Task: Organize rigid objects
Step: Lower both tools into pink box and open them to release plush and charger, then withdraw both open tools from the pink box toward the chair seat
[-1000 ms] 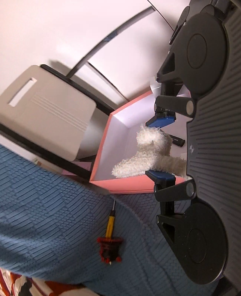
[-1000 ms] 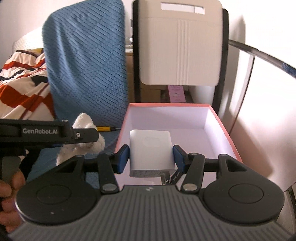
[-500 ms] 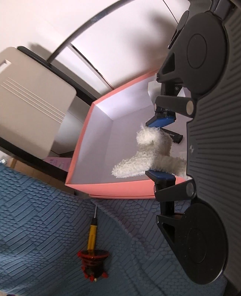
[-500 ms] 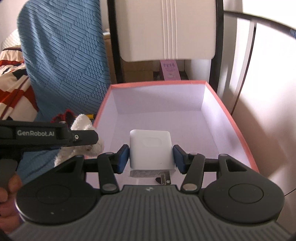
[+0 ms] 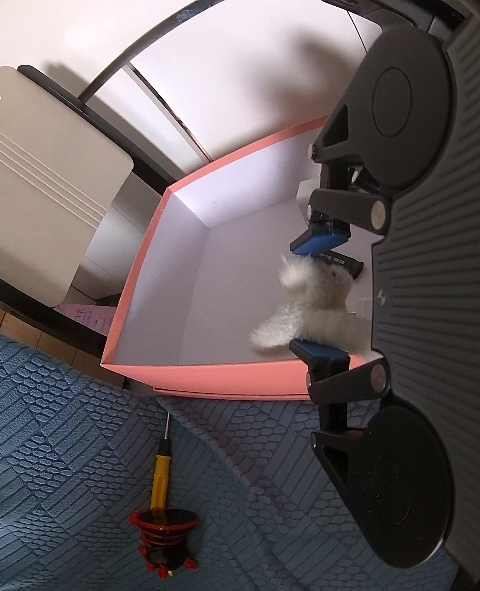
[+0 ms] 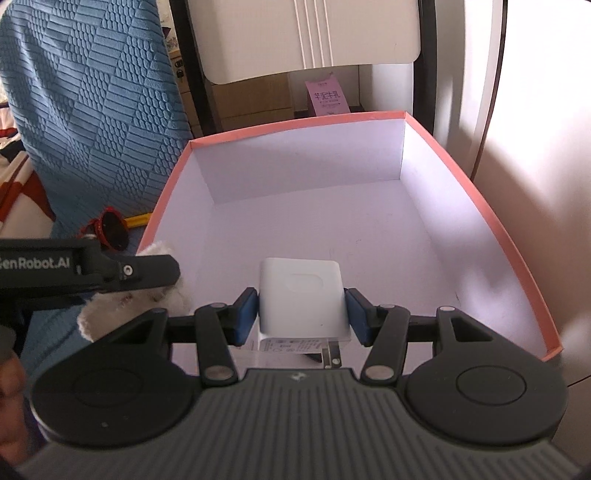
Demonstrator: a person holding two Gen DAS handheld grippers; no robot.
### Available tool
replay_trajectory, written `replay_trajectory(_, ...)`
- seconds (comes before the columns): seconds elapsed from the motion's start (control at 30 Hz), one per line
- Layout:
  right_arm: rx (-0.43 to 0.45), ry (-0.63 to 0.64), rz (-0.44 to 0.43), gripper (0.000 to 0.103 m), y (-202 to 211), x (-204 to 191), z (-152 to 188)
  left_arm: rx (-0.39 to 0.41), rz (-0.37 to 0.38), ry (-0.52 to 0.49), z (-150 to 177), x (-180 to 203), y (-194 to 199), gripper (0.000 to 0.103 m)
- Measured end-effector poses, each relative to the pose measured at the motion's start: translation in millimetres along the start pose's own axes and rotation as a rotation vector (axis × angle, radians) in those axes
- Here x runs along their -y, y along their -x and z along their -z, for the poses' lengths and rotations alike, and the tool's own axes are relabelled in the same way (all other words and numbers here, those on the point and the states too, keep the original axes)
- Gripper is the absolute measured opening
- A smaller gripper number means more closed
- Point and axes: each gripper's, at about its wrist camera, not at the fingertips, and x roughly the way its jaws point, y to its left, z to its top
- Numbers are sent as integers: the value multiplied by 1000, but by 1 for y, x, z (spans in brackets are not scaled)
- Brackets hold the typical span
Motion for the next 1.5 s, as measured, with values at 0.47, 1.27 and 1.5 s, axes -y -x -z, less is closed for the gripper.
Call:
replay_trajectory(0.47,41,32,7,54,32,-12,0,75,-4,-51,5,12,47,65)
replay_trajectory(1.27,220,159,-151,54,134,-89,25,332,-62,-87,53,-16,208,65)
replay_trajectory(1.5,195,174,-161,54,145,-108,44,329,-65,-56,69,-39,227,65)
